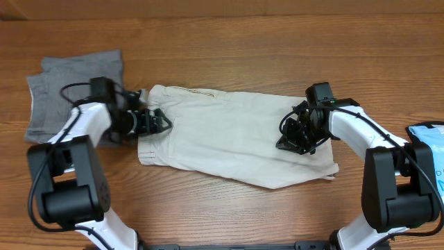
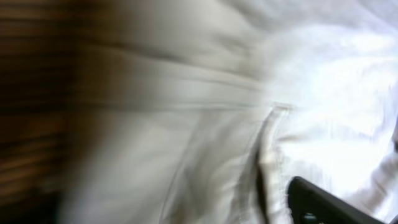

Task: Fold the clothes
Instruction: 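Lift the left end with the left gripper and fold it rightward over the shorts, then press the folded bundle down with the left gripper and lift away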

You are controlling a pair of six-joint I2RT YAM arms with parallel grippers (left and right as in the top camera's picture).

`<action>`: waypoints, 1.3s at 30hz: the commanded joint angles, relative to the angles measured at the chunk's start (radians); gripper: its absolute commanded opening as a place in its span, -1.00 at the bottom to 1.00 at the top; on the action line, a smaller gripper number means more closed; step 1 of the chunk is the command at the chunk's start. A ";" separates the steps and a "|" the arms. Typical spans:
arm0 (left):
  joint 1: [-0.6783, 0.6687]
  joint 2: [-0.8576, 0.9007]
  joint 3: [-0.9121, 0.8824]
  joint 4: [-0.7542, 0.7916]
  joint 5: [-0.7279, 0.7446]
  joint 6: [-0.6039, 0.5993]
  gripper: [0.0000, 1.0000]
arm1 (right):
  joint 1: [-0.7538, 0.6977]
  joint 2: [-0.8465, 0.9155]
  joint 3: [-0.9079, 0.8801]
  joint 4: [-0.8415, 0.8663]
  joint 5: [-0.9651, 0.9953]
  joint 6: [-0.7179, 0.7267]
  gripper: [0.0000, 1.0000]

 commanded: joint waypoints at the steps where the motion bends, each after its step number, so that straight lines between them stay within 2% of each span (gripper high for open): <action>1: -0.065 0.063 -0.041 -0.005 -0.016 -0.023 0.59 | 0.001 0.002 -0.005 0.008 0.003 0.004 -0.82; 2: -0.074 0.063 -0.041 -0.005 -0.029 -0.035 0.52 | 0.001 0.002 -0.005 0.008 0.003 0.004 -0.83; 3: -0.081 0.063 -0.041 -0.005 -0.042 -0.049 0.34 | 0.001 0.002 -0.005 0.008 0.003 0.004 -0.84; 5: -0.082 0.062 -0.040 -0.005 -0.061 -0.051 -0.28 | 0.001 0.002 -0.005 0.004 0.003 0.003 -0.86; 6: -0.076 0.062 -0.038 -0.007 -0.061 -0.050 -0.48 | 0.001 0.002 -0.005 0.003 0.003 0.003 -0.89; 8: -0.056 0.062 -0.016 -0.038 -0.059 -0.050 -0.84 | 0.001 0.002 -0.005 0.003 0.003 0.003 -0.92; 9: -0.048 0.062 -0.002 -0.061 -0.059 -0.049 -0.92 | 0.001 0.002 -0.005 0.003 0.003 0.003 -0.92; 14: 0.017 0.027 0.183 -0.321 -0.124 0.011 -0.92 | 0.001 0.002 -0.005 -0.001 0.003 0.003 -0.92; 19: 0.051 -0.021 0.539 -0.627 -0.283 0.040 -0.92 | 0.001 0.002 -0.005 -0.008 0.003 0.003 -0.92; 23: 0.016 -0.028 0.871 -0.795 -0.300 0.056 -0.92 | 0.001 0.002 -0.005 -0.007 0.002 0.003 -0.92; 26: -0.058 -0.028 1.026 -0.863 -0.300 0.055 -0.92 | 0.001 0.002 -0.005 -0.007 0.002 0.003 -0.92; 31: -0.230 -0.018 1.029 -0.850 -0.318 -0.040 -0.91 | 0.001 0.002 -0.005 -0.010 0.002 0.003 -0.92; 36: -0.406 0.025 0.902 -0.756 -0.531 -0.219 -0.75 | 0.001 0.002 -0.005 -0.023 0.003 0.002 -0.92; 39: -0.470 0.066 0.821 -0.691 -0.649 -0.301 -0.73 | 0.001 0.002 -0.005 -0.029 0.003 -0.001 -0.92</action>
